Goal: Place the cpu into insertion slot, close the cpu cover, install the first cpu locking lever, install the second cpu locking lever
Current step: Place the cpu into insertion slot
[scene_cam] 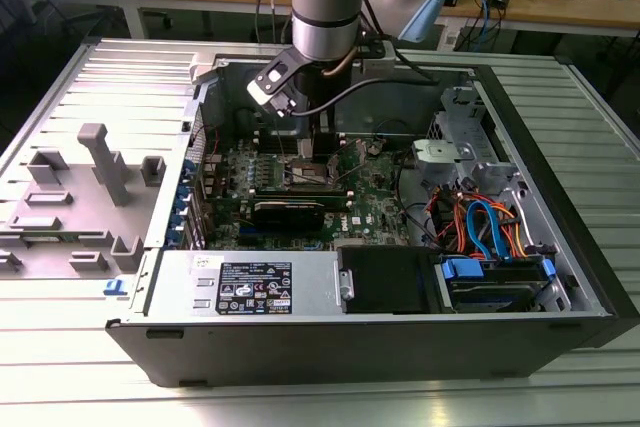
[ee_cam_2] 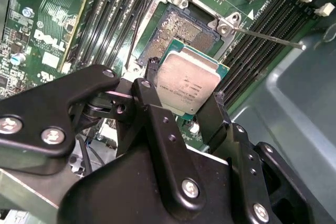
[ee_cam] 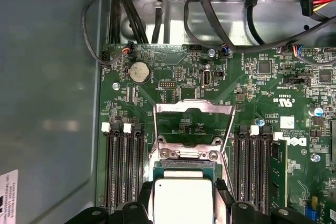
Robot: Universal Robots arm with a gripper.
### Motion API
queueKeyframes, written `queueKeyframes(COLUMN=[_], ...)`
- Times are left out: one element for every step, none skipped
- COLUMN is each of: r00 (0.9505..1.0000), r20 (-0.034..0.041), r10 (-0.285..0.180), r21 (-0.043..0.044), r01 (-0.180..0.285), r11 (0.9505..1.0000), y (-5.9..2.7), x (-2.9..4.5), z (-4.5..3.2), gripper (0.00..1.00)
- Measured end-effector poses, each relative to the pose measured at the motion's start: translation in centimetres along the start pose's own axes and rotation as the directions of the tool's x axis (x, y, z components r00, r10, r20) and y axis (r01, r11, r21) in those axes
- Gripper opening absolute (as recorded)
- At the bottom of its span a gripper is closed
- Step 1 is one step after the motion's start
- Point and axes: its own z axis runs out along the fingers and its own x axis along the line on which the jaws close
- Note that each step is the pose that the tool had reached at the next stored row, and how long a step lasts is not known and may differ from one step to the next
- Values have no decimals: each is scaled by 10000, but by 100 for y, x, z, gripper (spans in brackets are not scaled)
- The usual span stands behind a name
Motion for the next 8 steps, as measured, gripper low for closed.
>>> queueKeyframes(r00=[10000, 10000, 10000, 10000, 10000, 10000, 10000, 10000], r20=[0, 0, 0, 0, 0, -2, -1, 1], r10=[0, -2, 1, 1, 0, 0, -1, -1], r21=[0, 0, 0, 0, 0, -1, 0, 1], r01=[0, 2, -1, -1, 0, 0, 1, 1], r11=[10000, 10000, 10000, 10000, 10000, 10000, 10000, 10000], y=[-1, -2, -8, -12, -16, -22, -24, -24], x=[0, -1, -1, -1, -2, -2, -3, -3], z=[10, 22, 49, 64, 82, 109, 124, 123], gripper=[54, 54, 54, 54, 54, 54, 54, 54])
